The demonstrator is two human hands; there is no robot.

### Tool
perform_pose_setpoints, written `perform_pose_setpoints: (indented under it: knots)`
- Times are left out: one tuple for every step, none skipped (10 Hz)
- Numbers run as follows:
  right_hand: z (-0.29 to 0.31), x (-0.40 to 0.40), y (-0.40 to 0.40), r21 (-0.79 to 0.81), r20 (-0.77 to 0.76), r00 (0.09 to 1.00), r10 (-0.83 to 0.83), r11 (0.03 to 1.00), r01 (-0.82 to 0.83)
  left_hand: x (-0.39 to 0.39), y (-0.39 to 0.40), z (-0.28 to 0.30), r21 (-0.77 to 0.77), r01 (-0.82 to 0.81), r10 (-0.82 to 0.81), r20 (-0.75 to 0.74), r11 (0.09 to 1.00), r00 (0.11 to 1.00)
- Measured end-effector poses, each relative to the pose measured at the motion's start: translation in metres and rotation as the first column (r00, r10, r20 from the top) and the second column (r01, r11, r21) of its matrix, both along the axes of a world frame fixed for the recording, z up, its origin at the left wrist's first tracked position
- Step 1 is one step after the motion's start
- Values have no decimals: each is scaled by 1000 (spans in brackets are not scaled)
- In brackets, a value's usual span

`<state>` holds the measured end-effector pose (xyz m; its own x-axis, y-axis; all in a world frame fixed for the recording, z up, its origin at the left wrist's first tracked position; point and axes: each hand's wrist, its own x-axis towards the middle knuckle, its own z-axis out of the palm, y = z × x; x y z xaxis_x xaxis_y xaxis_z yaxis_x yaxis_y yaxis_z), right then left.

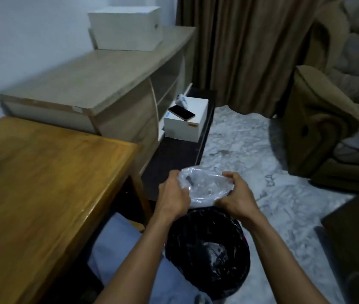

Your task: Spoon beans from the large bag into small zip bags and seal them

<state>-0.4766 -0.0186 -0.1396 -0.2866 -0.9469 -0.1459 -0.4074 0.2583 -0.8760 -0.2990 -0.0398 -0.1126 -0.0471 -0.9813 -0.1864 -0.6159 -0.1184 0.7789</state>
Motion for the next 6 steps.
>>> perform_pose_setpoints:
  knots:
    - [-31, -6, 11, 73, -29, 1000, -10, 997, 12, -11, 6, -25, 84, 15, -15, 1, 996, 1000]
    - [-60, -13, 19, 154, -50, 998, -35, 987, 43, -20, 11, -46, 157, 26, -32, 37, 987, 999]
    - [-81, -18, 27, 277, -93, 996, 11, 961, 15, -24, 14, -63, 265, 58, -86, 98, 963, 991]
    - [-84, -20, 29, 338, -104, 994, 46, 941, -8, -25, 17, -64, 330, 85, -146, 164, 940, 976]
    - [-75, -13, 21, 264, -39, 999, -10, 964, 20, -20, 13, -58, 273, 106, -160, 185, 956, 970]
    - [-50, 7, 6, 131, 74, 996, -41, 991, 31, -14, 3, -40, 158, 102, -128, 163, 982, 978]
